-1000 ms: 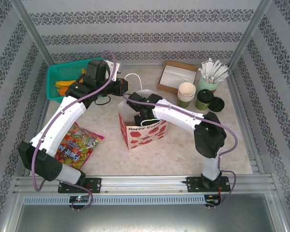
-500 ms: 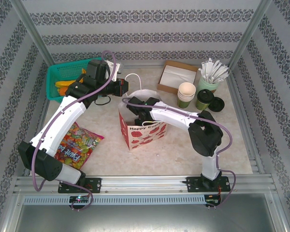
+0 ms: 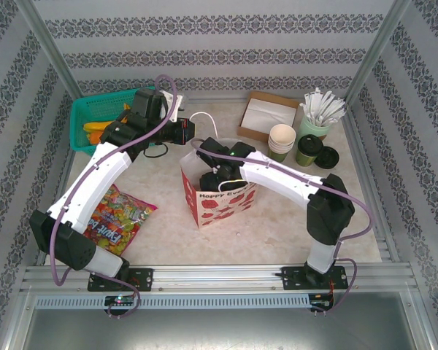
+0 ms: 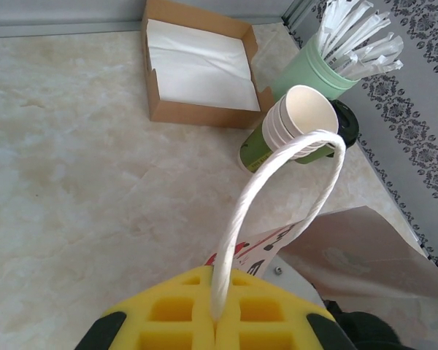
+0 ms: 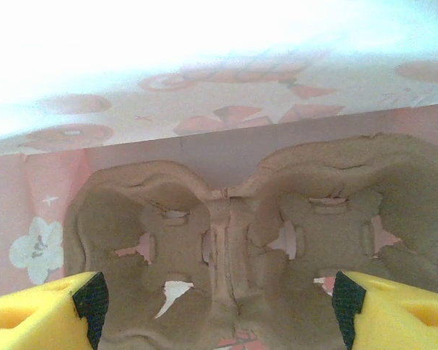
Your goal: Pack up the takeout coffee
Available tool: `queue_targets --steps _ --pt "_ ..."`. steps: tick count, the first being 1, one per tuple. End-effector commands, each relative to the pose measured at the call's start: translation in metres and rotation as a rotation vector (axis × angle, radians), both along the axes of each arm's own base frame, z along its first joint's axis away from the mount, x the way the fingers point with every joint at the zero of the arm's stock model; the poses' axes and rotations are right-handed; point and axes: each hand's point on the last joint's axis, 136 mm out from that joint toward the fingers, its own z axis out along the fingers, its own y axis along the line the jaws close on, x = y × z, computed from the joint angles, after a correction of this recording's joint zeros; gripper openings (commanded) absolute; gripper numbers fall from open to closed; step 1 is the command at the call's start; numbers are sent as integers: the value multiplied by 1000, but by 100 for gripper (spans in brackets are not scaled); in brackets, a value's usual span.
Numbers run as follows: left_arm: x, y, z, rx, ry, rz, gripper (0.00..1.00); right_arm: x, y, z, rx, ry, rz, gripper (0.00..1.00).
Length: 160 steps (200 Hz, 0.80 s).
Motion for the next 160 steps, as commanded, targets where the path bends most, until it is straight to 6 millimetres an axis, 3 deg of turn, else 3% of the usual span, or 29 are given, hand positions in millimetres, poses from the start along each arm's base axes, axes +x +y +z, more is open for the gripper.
queue_targets --steps 1,54,70,87,160 --pt "0 2 3 13 -1 -11 0 -8 -9 5 -47 -9 29 75" --pt "0 2 4 18 -1 -11 0 -20 -13 -15 -91 61 89 15" --pt "-1 3 3 20 0 -10 0 -22 -14 -23 -101 73 89 4" --pt "-1 4 3 22 2 -8 0 -24 -13 -30 -103 93 96 0" --pt "-4 4 3 23 1 -14 0 -23 -15 -66 -184 151 91 0"
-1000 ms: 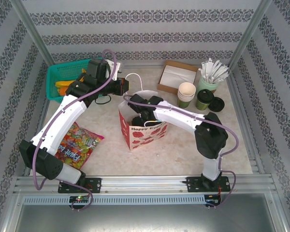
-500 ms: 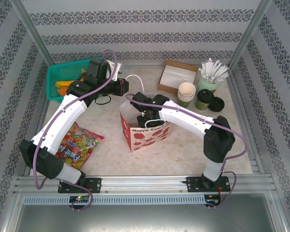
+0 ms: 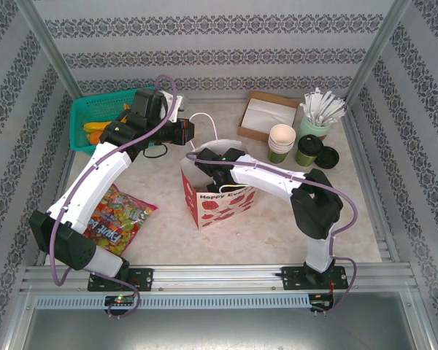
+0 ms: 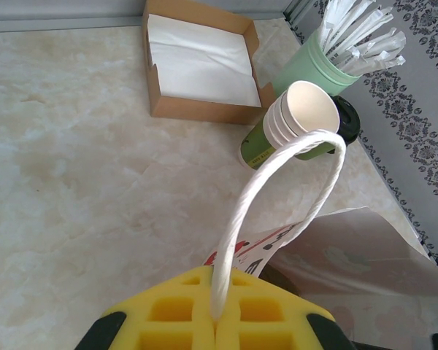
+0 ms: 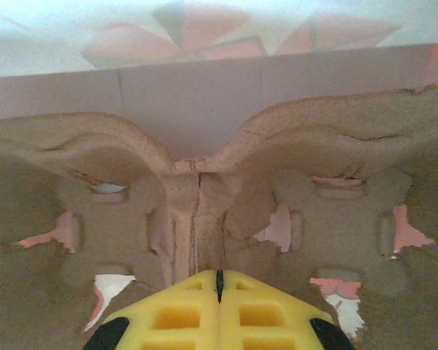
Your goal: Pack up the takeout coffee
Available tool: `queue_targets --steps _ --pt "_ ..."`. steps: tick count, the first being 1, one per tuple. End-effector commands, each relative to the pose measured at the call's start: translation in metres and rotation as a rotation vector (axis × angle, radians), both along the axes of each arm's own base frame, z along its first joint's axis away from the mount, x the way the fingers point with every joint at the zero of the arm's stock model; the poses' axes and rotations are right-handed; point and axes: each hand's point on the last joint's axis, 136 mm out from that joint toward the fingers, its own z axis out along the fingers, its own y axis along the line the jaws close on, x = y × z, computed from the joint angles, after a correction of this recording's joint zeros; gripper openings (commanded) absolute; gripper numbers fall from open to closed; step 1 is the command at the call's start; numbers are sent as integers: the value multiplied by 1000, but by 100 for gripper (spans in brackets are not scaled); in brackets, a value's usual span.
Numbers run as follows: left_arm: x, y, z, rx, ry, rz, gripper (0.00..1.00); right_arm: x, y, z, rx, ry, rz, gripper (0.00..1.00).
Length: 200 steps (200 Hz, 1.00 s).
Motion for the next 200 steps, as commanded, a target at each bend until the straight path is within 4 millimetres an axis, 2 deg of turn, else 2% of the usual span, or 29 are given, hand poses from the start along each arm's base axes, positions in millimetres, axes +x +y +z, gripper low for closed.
queue_targets --steps 1,45,74,108,130,167,184,200 --pt "-2 3 3 16 -6 -12 0 -4 -3 -13 -48 20 14 0" --pt "-4 4 4 20 -8 -16 0 -3 -14 -28 -124 21 -5 0" --pt "-4 3 5 15 -9 -20 0 8 -21 -37 -162 -39 -22 0" --pt "-4 0 5 13 -1 -38 0 12 -13 -44 -153 -35 -11 0" --pt "-4 0 5 19 -1 -41 0 11 -5 -31 -114 -27 6 0" --pt "-4 0 6 22 -7 -44 0 13 4 10 -15 -79 38 0" --pt "-3 -1 4 21 -1 -47 0 20 2 11 -15 -105 36 0" --pt "-3 -2 2 19 7 -53 0 28 0 -1 -36 -108 25 0"
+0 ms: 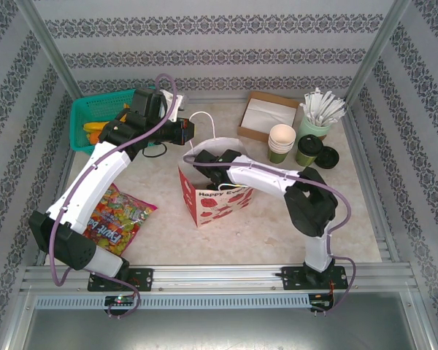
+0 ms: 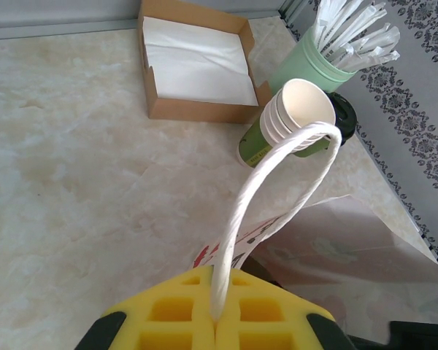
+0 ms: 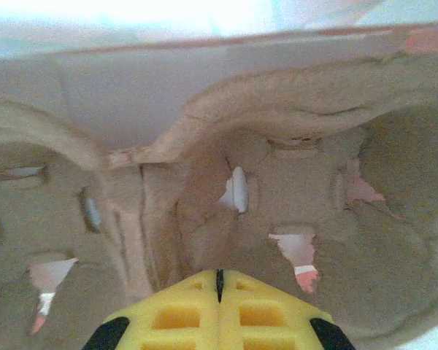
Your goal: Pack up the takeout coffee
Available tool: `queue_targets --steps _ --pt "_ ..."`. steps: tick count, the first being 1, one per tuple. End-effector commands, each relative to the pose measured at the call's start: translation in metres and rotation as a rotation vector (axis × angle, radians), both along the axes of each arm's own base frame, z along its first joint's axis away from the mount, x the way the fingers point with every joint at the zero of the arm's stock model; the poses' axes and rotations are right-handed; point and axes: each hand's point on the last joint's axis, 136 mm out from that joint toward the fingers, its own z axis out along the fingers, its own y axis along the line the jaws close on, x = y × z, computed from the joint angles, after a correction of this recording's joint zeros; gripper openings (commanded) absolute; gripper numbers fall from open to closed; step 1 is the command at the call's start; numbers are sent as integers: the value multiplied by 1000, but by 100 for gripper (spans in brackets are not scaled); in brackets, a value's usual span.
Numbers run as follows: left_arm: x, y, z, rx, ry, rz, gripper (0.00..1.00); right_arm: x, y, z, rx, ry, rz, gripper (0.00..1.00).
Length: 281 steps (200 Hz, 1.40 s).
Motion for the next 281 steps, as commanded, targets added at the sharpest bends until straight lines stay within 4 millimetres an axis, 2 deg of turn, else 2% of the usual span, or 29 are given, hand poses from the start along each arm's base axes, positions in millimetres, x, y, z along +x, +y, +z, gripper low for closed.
queue_targets --steps 1,32,57,97,135,171,217,281 --pt "-1 -2 -2 5 20 -29 0 14 4 5 15 -48 11 0" --pt "-1 -3 -4 6 30 -35 0 22 4 -25 -33 -35 15 0" --pt "0 -4 -5 8 32 -37 0 18 5 -43 -52 -9 27 0" --pt "2 -4 -6 8 32 -37 0 6 12 -42 -46 10 64 0" --pt "4 -6 -6 9 33 -39 0 10 18 -13 9 -35 77 1" --pt "4 -5 -6 15 32 -36 0 17 23 20 56 -94 77 15" --pt "4 -5 -6 12 34 -39 0 16 25 60 143 -154 73 34" --pt "1 -6 -7 3 39 -47 0 15 30 109 303 -197 40 47"
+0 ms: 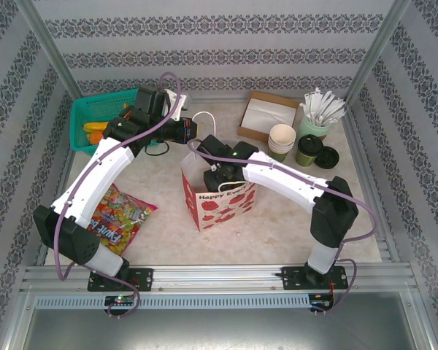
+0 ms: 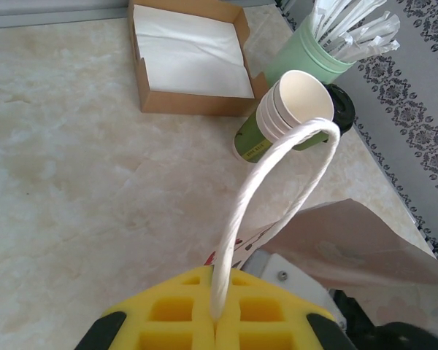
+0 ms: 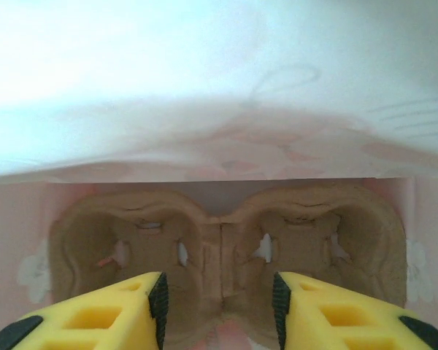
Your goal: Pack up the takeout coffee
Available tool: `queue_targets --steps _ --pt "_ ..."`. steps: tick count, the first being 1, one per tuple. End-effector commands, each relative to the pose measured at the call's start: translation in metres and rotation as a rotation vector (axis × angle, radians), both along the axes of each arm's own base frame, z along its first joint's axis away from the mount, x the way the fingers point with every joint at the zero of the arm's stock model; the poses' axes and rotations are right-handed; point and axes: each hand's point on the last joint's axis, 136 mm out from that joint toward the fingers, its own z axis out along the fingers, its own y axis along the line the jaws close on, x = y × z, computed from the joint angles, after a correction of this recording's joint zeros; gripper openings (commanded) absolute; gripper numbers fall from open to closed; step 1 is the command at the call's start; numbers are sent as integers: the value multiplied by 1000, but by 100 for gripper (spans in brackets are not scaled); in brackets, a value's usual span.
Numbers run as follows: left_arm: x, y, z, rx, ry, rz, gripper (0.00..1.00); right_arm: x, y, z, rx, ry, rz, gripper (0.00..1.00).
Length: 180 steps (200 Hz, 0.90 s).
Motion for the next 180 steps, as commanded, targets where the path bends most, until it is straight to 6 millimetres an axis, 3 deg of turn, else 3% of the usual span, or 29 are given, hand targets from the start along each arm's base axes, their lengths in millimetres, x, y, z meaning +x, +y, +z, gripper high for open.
queue_targets --steps 1,71,112,116,127,130,180 --pt "-4 1 -2 2 16 -19 0 0 5 29 92 -18 -11 47" --pt "-10 1 7 -10 -20 -40 0 4 9 96 284 -123 -7 59" --pt "-10 2 5 -4 -19 -38 0 4 -7 130 361 -190 -17 68" --pt "-10 2 6 -4 -19 -39 0 4 -9 133 370 -199 -25 71" --pt "-11 1 6 -6 -20 -43 0 7 -14 141 396 -230 -49 96" --pt "-11 1 6 -6 -20 -43 0 8 -15 144 405 -244 -55 98" --pt "-13 -2 6 -17 -21 -66 0 23 -46 174 457 -425 -119 98"
